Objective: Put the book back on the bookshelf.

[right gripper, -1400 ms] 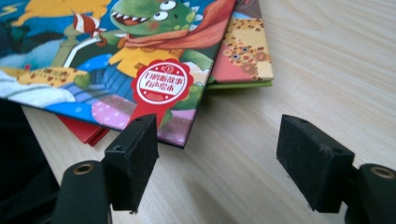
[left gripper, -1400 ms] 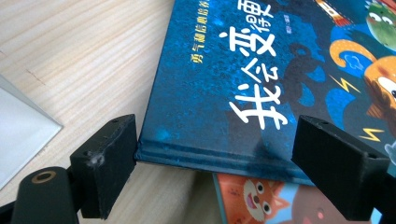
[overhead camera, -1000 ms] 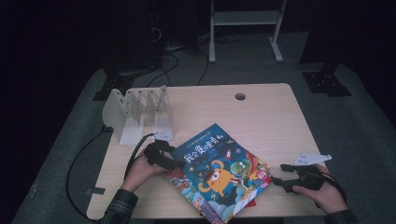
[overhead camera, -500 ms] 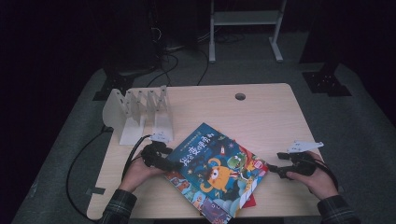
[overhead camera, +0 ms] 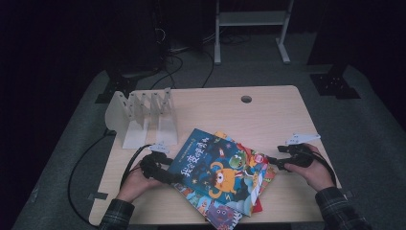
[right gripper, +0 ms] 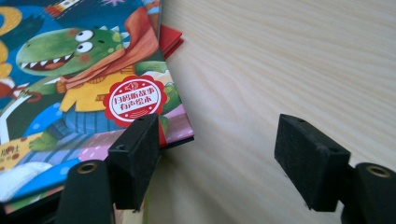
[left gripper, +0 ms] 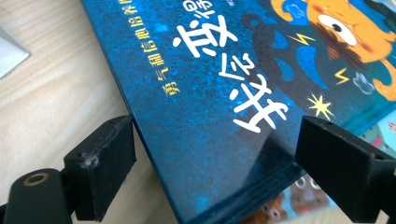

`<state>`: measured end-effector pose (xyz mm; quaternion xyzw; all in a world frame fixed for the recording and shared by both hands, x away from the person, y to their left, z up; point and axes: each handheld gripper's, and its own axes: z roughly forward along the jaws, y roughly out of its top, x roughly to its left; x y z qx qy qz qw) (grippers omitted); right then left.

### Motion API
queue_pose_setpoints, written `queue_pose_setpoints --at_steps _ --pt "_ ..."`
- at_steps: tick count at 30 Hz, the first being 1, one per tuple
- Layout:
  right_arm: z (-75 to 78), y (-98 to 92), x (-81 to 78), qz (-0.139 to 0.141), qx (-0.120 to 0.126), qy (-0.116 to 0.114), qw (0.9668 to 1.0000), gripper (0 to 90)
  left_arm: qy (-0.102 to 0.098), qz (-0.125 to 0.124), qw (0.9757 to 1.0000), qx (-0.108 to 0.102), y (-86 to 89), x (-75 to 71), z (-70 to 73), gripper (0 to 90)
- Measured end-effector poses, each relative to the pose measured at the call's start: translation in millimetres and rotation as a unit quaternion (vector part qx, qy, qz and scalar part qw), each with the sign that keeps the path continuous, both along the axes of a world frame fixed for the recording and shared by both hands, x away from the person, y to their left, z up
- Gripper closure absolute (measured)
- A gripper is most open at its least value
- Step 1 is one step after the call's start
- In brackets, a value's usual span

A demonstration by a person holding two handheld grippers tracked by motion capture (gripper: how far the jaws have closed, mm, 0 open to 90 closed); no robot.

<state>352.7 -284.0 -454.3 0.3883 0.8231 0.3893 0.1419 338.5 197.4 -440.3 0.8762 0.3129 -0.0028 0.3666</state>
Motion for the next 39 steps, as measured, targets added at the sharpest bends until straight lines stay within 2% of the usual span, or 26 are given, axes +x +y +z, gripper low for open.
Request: queue_pose_setpoints --at_steps 5,8,14,19,24,27,31,34,39 --pt "-0.3 9.2 12.8 -0.001 0.003 0.001 1.0000 31.0 -0.015 0.025 0.9993 -0.022 6.2 5.0 -0.9 10.5" --pt "-0.7 14.6 18.7 -0.001 0.005 0.000 1.0000 31.4 -0.010 0.035 0.9984 -0.043 7.4 12.3 -1.9 10.5" --pt "-2.3 25.8 29.1 0.002 0.004 -0.002 1.0000 31.8 -0.009 0.043 0.9987 -0.027 4.3 19.2 -7.2 7.9" --pt "-2.7 33.4 35.2 -0.001 0.006 -0.004 1.0000 32.0 0.001 0.051 0.9984 -0.024 8.6 21.8 -8.4 6.5" --pt "-2.1 40.3 37.9 -0.002 0.004 -0.008 1.0000 34.7 0.022 0.052 0.9977 -0.037 12.1 23.5 -12.4 4.8" --pt "-2.3 43.6 37.1 0.005 0.001 -0.003 1.0000 34.5 0.035 0.042 0.9975 -0.046 13.3 22.1 -14.8 4.8" --pt "-2.9 48.3 35.4 0.013 -0.003 -0.003 0.9999 35.5 0.040 0.037 0.9977 -0.041 14.4 18.1 -14.7 3.0" --pt "-1.8 51.0 33.9 0.020 -0.004 -0.003 0.9998 34.9 0.045 0.036 0.9973 -0.046 17.2 16.1 -16.2 2.9" --pt "2.7 53.3 29.1 0.037 0.004 -0.001 0.9993 31.9 0.045 0.035 0.9973 -0.046 17.4 15.1 -16.4 2.3"
